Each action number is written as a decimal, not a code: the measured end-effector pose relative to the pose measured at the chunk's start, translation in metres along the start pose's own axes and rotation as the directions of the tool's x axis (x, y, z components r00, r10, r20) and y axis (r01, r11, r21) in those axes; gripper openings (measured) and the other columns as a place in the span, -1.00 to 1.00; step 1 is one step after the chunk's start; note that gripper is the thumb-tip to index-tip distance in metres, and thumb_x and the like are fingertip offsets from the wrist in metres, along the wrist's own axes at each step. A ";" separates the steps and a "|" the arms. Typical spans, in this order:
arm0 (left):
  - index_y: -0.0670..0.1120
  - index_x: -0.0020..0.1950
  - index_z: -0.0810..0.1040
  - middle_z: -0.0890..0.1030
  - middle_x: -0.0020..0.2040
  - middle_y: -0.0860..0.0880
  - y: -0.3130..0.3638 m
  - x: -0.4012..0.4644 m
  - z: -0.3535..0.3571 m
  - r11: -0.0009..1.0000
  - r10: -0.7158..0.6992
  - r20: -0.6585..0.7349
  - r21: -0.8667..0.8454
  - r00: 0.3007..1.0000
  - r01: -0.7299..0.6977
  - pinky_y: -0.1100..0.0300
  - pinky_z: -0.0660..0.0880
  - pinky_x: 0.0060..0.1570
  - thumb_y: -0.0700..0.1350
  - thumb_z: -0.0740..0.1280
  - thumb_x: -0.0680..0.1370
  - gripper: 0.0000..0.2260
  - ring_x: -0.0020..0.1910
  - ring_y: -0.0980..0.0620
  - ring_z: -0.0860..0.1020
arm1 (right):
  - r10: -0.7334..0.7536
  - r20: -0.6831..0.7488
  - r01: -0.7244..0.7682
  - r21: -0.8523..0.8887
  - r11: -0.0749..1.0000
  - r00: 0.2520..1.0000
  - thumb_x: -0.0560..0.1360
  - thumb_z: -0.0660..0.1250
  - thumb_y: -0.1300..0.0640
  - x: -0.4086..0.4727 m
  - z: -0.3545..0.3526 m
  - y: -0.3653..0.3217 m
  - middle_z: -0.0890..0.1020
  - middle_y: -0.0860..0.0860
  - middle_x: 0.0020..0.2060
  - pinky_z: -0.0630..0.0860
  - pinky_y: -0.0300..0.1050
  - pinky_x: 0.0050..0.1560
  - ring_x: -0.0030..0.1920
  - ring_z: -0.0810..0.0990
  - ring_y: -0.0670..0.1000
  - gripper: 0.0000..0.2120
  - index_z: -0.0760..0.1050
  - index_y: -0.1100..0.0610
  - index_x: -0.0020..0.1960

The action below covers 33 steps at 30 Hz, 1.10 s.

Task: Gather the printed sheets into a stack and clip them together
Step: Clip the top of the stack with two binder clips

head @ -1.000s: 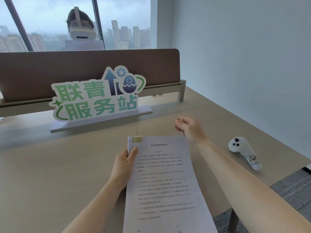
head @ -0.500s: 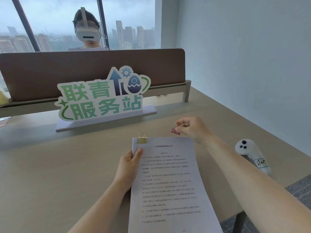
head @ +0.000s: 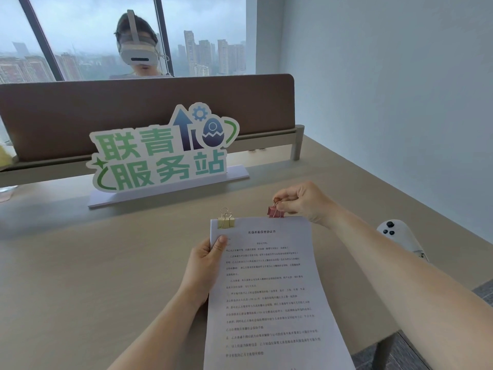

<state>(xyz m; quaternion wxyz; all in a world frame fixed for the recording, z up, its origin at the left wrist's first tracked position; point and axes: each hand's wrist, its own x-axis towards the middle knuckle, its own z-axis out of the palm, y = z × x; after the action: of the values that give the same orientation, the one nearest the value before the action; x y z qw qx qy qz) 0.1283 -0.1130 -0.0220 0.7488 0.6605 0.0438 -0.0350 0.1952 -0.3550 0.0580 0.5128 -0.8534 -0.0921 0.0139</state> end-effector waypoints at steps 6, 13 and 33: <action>-0.13 -0.03 0.63 0.73 -0.17 -0.09 0.000 -0.002 0.001 0.999 0.052 -0.010 0.015 0.999 -0.051 0.06 0.64 -0.23 -0.11 0.26 0.62 -0.83 -0.20 -0.07 0.70 | 0.029 0.043 -0.028 -0.028 0.999 0.999 0.45 0.44 0.38 0.001 -0.005 0.000 0.68 0.02 -0.32 0.54 -0.34 -0.23 -0.36 0.61 -0.16 -0.85 0.67 0.25 0.00; -0.14 -0.04 0.62 0.73 -0.21 -0.06 0.000 -0.003 0.000 0.998 0.058 -0.027 -0.025 0.998 -0.058 0.16 0.61 -0.34 -0.11 0.25 0.62 -0.82 -0.26 -0.02 0.70 | 0.062 0.070 -0.055 -0.092 0.994 0.996 0.44 0.47 0.32 -0.003 -0.015 0.003 0.67 -0.12 -0.34 0.49 -0.25 -0.09 -0.28 0.60 -0.14 -0.81 0.67 0.04 -0.20; -0.15 0.01 0.61 0.72 -0.15 -0.12 -0.001 0.001 -0.003 0.999 0.023 0.000 -0.029 1.000 -0.023 0.09 0.63 -0.28 -0.09 0.25 0.63 -0.80 -0.21 -0.08 0.69 | 0.167 0.135 -0.145 -0.156 0.977 0.977 0.54 0.39 0.15 -0.019 -0.022 0.005 0.67 0.02 -0.09 0.46 -0.19 -0.28 -0.18 0.57 -0.04 -0.79 0.59 0.07 0.18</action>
<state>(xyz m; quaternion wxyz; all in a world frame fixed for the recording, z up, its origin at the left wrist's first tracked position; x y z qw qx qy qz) 0.1287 -0.1102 -0.0234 0.7585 0.6502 0.0367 -0.0256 0.1795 -0.3798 0.0625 0.4383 -0.8898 -0.0630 0.1104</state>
